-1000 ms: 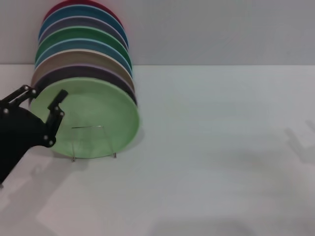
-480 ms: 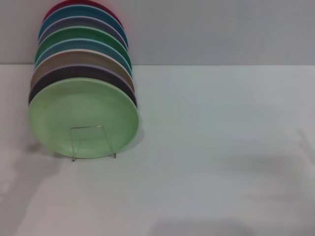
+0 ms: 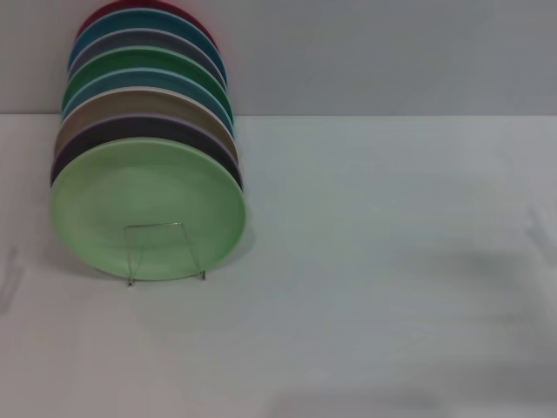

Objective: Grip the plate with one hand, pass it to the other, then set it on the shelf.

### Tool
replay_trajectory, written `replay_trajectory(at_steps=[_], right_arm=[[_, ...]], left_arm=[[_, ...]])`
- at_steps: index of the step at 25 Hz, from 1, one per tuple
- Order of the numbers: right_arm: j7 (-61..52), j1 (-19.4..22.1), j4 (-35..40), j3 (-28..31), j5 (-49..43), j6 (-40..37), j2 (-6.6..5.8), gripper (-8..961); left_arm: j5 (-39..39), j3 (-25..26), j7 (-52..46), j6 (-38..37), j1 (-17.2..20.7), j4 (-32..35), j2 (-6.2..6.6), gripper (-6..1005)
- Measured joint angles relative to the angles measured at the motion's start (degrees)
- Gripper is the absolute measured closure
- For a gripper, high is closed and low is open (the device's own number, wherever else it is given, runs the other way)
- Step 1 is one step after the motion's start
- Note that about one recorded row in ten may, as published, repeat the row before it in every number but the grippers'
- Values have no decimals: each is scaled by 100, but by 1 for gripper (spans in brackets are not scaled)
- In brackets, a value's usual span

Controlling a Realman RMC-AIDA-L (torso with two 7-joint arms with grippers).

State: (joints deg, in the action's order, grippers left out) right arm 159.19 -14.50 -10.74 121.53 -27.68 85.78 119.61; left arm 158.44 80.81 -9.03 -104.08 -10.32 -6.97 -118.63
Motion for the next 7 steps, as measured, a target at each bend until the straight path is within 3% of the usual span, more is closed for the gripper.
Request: replay_trajectory(at_steps=[7], right_arm=[[26,-205,243,380,28,-240,7,130]], left_arm=[[-41,104,120,526,-1,12,-19,208]])
